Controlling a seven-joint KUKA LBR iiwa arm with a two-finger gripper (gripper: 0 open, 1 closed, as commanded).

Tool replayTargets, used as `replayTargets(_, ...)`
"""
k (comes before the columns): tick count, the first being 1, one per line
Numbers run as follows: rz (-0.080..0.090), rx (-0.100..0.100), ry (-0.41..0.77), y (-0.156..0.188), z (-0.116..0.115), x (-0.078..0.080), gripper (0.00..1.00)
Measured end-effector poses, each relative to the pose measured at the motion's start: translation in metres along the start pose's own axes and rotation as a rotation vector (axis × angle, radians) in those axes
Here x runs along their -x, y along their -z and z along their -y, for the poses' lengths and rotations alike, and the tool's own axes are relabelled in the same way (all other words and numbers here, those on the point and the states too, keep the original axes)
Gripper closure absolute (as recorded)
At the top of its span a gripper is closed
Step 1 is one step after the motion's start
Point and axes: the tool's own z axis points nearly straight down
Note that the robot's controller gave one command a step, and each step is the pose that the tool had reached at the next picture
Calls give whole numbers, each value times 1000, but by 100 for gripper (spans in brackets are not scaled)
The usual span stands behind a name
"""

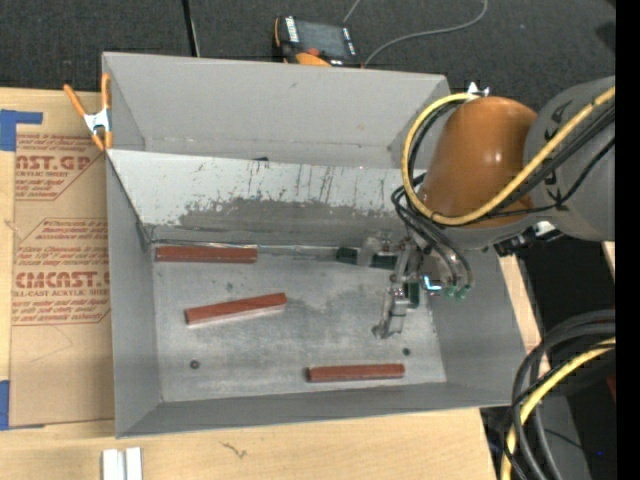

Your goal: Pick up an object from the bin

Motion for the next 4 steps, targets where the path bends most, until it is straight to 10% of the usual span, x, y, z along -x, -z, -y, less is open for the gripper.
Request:
replayTargets(1,11,-4,483,-103,104,-42,0)
replayTargets(2,7,3,87,-115,-24,-24,0)
replayTargets(3,6,0,84,-114,-21,-24,100)
replayTargets(4,17,-1,60,20,6,-1,100)
